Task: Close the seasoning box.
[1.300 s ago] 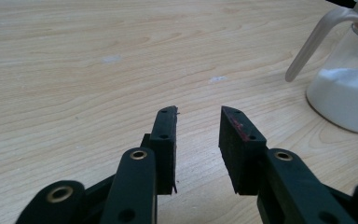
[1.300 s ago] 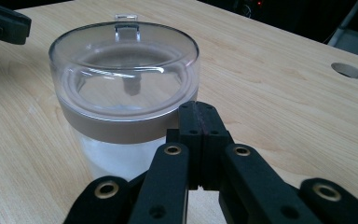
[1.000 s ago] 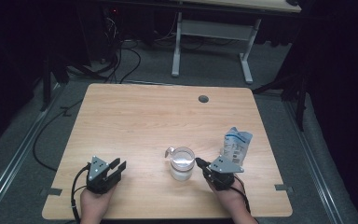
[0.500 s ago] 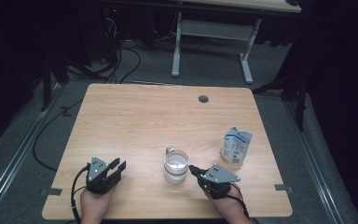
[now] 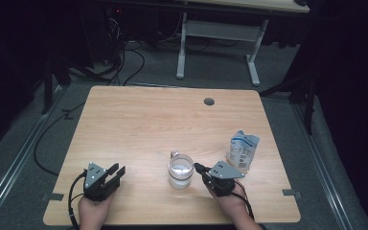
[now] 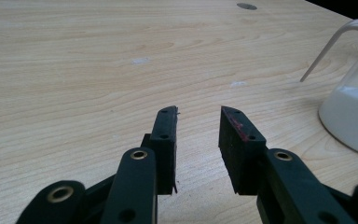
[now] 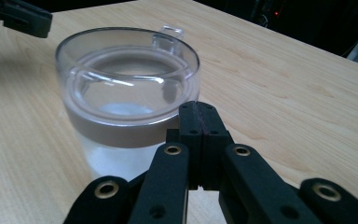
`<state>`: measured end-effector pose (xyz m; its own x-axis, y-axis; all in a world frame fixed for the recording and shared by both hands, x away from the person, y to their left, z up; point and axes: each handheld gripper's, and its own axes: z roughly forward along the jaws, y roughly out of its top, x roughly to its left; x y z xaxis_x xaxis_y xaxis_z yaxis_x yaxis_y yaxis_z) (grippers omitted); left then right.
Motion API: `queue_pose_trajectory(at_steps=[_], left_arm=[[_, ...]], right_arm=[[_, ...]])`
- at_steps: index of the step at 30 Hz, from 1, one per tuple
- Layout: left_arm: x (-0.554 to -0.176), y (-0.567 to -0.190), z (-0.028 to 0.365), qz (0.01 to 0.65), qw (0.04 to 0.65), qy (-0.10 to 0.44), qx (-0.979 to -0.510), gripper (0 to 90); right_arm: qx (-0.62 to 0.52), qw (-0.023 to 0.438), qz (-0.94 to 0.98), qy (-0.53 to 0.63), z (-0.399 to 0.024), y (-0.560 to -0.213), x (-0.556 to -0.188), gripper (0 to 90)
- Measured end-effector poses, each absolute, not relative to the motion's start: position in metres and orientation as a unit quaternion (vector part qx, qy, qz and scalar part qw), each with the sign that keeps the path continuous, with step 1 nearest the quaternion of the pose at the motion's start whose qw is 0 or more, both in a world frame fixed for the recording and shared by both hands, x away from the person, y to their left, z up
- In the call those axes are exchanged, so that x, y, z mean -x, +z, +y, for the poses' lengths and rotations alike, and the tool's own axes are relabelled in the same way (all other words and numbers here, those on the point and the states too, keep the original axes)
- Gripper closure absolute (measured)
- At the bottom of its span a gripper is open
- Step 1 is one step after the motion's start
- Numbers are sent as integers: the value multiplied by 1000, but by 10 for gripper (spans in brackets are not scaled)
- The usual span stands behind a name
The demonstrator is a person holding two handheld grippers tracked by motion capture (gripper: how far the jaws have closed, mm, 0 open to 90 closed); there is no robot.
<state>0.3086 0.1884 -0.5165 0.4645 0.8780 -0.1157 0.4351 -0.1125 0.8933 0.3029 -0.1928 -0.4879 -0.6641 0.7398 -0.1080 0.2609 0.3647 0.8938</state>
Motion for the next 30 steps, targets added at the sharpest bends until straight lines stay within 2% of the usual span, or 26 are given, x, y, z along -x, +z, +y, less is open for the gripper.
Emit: queue_pose_trajectory(at_steps=[30], left_arm=[[-308, -516, 187, 458, 480, 230, -712, 673]], right_arm=[[-274, 243, 801, 473, -168, -490, -282, 882]])
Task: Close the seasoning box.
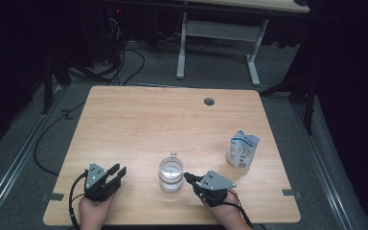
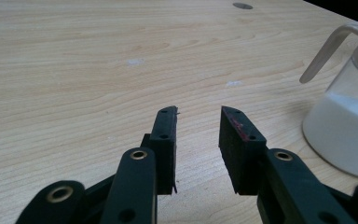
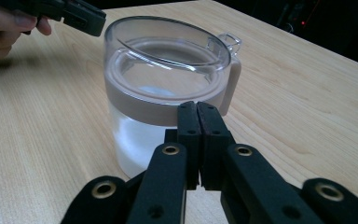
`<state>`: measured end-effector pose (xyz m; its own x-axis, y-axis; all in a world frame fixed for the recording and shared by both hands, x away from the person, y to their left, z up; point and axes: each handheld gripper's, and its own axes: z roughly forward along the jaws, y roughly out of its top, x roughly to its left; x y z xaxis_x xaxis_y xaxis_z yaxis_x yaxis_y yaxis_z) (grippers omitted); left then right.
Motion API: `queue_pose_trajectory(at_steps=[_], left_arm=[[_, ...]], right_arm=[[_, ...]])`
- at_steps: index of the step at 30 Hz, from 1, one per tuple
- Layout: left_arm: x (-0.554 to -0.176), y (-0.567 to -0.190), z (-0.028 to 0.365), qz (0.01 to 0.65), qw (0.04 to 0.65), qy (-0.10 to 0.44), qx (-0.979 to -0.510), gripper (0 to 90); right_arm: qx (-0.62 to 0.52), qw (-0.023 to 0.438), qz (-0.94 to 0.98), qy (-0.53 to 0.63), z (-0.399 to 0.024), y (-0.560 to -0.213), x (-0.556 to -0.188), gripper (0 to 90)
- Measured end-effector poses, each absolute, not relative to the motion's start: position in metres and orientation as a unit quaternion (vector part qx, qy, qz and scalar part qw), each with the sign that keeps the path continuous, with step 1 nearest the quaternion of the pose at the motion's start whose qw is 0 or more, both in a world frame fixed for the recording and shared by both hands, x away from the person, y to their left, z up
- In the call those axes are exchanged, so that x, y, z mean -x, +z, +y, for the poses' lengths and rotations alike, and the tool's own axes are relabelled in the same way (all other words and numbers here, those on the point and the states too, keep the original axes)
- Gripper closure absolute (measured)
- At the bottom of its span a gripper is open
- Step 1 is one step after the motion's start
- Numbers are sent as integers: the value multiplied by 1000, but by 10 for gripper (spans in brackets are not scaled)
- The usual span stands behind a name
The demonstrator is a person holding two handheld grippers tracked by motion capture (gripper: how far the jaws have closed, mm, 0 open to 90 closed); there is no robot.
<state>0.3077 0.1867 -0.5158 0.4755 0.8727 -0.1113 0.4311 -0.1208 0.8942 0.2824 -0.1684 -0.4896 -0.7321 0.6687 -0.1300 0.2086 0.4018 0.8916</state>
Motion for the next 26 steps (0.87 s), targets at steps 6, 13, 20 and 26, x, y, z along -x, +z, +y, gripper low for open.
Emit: queue_pose_trajectory(at_steps=[6, 13, 20, 26], left_arm=[[-308, -516, 186, 457, 479, 228, -714, 671], [-308, -516, 184, 455, 481, 226, -714, 664], [-310, -517, 180, 451, 481, 224, -718, 651], [-313, -516, 174, 446, 481, 223, -721, 642]], right_arm=[[-304, 244, 790, 472, -181, -492, -290, 806], [-362, 260, 767, 461, -223, -500, -301, 702], [-416, 292, 728, 460, -282, -496, -289, 654], [-442, 301, 710, 457, -307, -496, -284, 643]])
